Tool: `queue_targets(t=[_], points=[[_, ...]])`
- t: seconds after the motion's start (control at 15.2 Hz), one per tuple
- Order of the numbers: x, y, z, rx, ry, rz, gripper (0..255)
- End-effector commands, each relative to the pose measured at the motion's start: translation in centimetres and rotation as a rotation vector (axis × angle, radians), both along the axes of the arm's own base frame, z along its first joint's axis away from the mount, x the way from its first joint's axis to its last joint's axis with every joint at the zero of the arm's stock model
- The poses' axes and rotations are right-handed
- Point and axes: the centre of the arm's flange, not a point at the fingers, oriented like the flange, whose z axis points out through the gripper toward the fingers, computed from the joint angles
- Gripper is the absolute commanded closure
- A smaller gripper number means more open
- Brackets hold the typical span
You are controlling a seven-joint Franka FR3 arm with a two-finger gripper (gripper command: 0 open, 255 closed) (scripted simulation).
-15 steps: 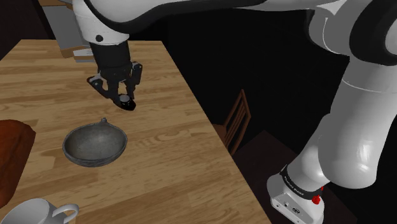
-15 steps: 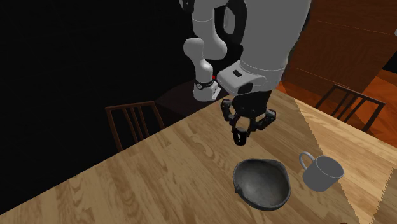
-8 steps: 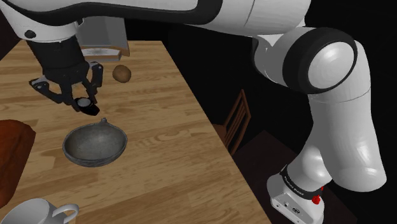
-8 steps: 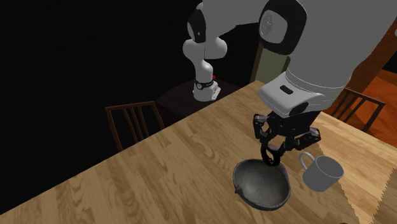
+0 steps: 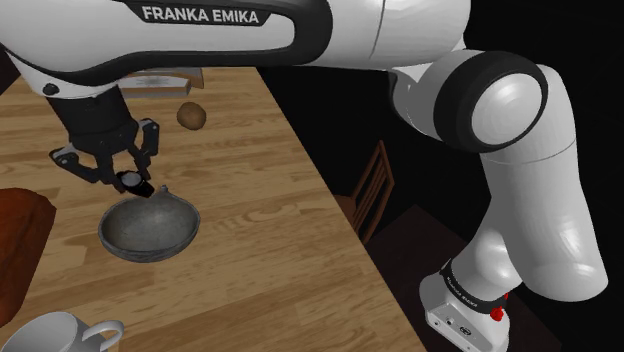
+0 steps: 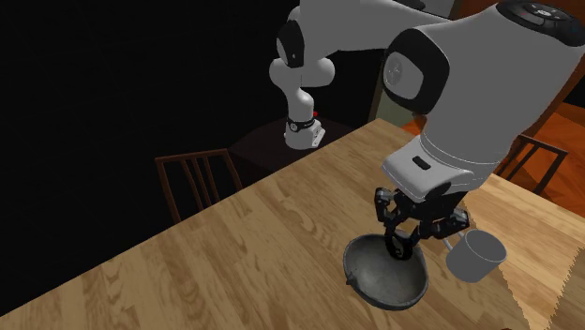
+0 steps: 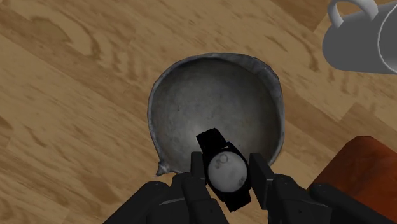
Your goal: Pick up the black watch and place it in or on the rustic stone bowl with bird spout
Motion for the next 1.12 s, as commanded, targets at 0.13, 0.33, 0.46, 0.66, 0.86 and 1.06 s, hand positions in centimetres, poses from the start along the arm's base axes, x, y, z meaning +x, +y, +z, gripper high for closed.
queue_targets(t=[0.13,0.33,0.46,0.66,0.86,1.06], points=[[0.0,-0.1,-2.1,0.0,0.0,0.0,255],[0.0,-0.1,-3.7,0.0,0.0,0.0,255],[0.0,-0.1,-4.7,0.0,0.0,0.0,255],[0.0,-0.1,-5.5,0.0,0.0,0.0,255],[0.0,-0.1,-5.5,0.0,0.0,0.0,255],[0.0,-0.1,-5.5,0.0,0.0,0.0,255]])
